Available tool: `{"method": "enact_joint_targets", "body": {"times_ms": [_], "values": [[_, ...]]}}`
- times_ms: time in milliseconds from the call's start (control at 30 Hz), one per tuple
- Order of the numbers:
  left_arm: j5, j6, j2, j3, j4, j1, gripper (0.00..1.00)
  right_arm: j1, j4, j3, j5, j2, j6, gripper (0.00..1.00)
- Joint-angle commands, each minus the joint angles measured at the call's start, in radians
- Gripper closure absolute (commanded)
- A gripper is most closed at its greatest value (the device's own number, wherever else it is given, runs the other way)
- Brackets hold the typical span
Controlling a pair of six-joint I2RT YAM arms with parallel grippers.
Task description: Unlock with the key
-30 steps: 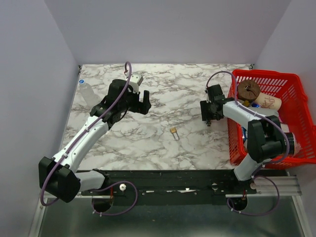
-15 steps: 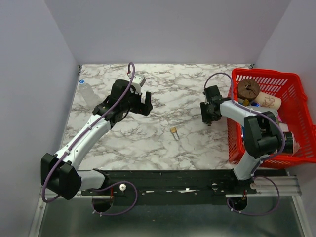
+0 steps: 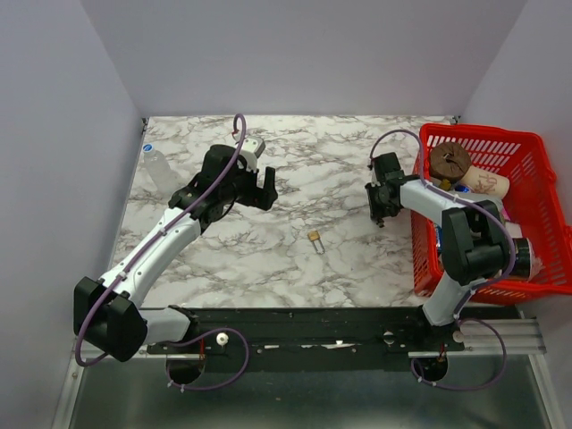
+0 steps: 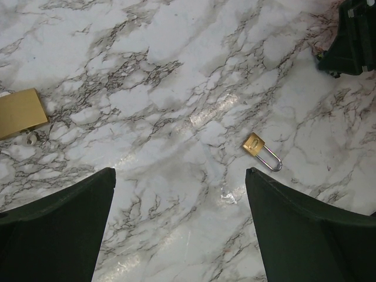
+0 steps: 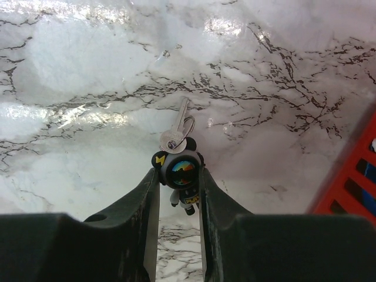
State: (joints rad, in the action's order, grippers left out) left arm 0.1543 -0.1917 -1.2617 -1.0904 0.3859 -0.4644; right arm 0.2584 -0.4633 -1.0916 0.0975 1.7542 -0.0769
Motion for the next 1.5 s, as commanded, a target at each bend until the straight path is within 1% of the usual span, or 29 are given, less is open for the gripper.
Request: {"method": "enact_joint_targets", "body": {"times_ms": [0, 33, 133, 200, 333, 400, 467, 500, 533, 600, 633, 800, 833, 900, 967, 1000, 1033, 1100, 1133, 1233, 1300, 1467], "values": [[0.019, 0.006, 0.025, 0.007, -0.012, -0.008, 0.01, 0.001, -0.001, 0.001, -0.102, 0.002, 0.025, 0.99], [0.021, 0.009, 0.027, 0.007, -0.013, -0.010, 0.01, 0.001, 0.000, 0.004, -0.151, -0.028, 0.031, 0.99], [0.019, 0.009, 0.031, 0.011, -0.019, -0.011, 0.01, 0.005, -0.011, 0.019, -0.235, -0.093, 0.046, 0.99], [0.027, 0.014, 0.031, 0.014, -0.022, -0.013, 0.01, 0.015, -0.018, 0.030, -0.271, -0.171, 0.046, 0.99], [0.068, 0.020, 0.045, 0.030, -0.054, -0.020, 0.01, 0.022, -0.037, 0.038, -0.424, -0.295, 0.052, 0.99], [0.132, 0.017, 0.050, 0.038, -0.073, -0.023, 0.01, 0.036, -0.077, 0.016, -0.476, -0.356, 0.054, 0.99], [0.207, 0.012, 0.054, 0.052, -0.114, -0.026, 0.01, 0.062, -0.109, -0.013, -0.582, -0.396, 0.065, 0.99], [0.306, 0.002, 0.058, 0.056, -0.133, -0.031, 0.01, 0.070, -0.115, -0.024, -0.637, -0.429, 0.066, 0.99], [0.350, -0.005, 0.068, 0.073, -0.181, -0.037, 0.01, 0.077, -0.118, -0.031, -0.733, -0.447, 0.066, 0.99], [0.459, -0.009, 0.082, 0.092, -0.226, -0.051, 0.01, 0.107, -0.127, -0.056, -0.812, -0.472, 0.066, 0.99], [0.485, -0.005, 0.097, 0.104, -0.255, -0.057, 0.01, 0.116, -0.133, -0.063, -0.861, -0.495, 0.066, 0.99], [0.638, -0.028, 0.117, 0.133, -0.330, -0.074, 0.01, 0.177, -0.164, -0.108, -0.947, -0.524, 0.055, 0.99], [0.681, -0.041, 0.113, 0.144, -0.369, -0.075, 0.01, 0.186, -0.169, -0.122, -0.970, -0.525, 0.055, 0.99], [0.728, -0.093, 0.111, 0.155, -0.418, -0.076, 0.01, 0.209, -0.175, -0.129, -0.984, -0.529, 0.057, 0.99], [0.773, -0.145, 0.108, 0.173, -0.482, -0.075, 0.04, 0.232, -0.176, -0.134, -0.983, -0.532, 0.060, 0.99], [0.786, -0.161, 0.107, 0.178, -0.504, -0.076, 0.05, 0.240, -0.176, -0.136, -0.981, -0.530, 0.062, 0.99], [0.801, -0.173, 0.105, 0.187, -0.545, -0.076, 0.10, 0.245, -0.176, -0.136, -0.975, -0.530, 0.062, 0.99], [0.838, -0.201, 0.104, 0.195, -0.573, -0.074, 0.15, 0.252, -0.175, -0.136, -0.976, -0.527, 0.066, 0.99], [0.844, -0.207, 0.102, 0.198, -0.585, -0.075, 0.19, 0.255, -0.173, -0.137, -0.976, -0.524, 0.068, 0.99], [0.858, -0.218, 0.097, 0.201, -0.597, -0.076, 0.23, 0.260, -0.170, -0.140, -0.978, -0.519, 0.066, 0.99], [0.873, -0.225, 0.093, 0.201, -0.605, -0.077, 0.25, 0.265, -0.173, -0.146, -0.981, -0.518, 0.066, 0.99], [0.880, -0.245, 0.079, 0.202, -0.624, -0.077, 0.36, 0.271, -0.175, -0.148, -0.984, -0.519, 0.066, 0.99]]}}
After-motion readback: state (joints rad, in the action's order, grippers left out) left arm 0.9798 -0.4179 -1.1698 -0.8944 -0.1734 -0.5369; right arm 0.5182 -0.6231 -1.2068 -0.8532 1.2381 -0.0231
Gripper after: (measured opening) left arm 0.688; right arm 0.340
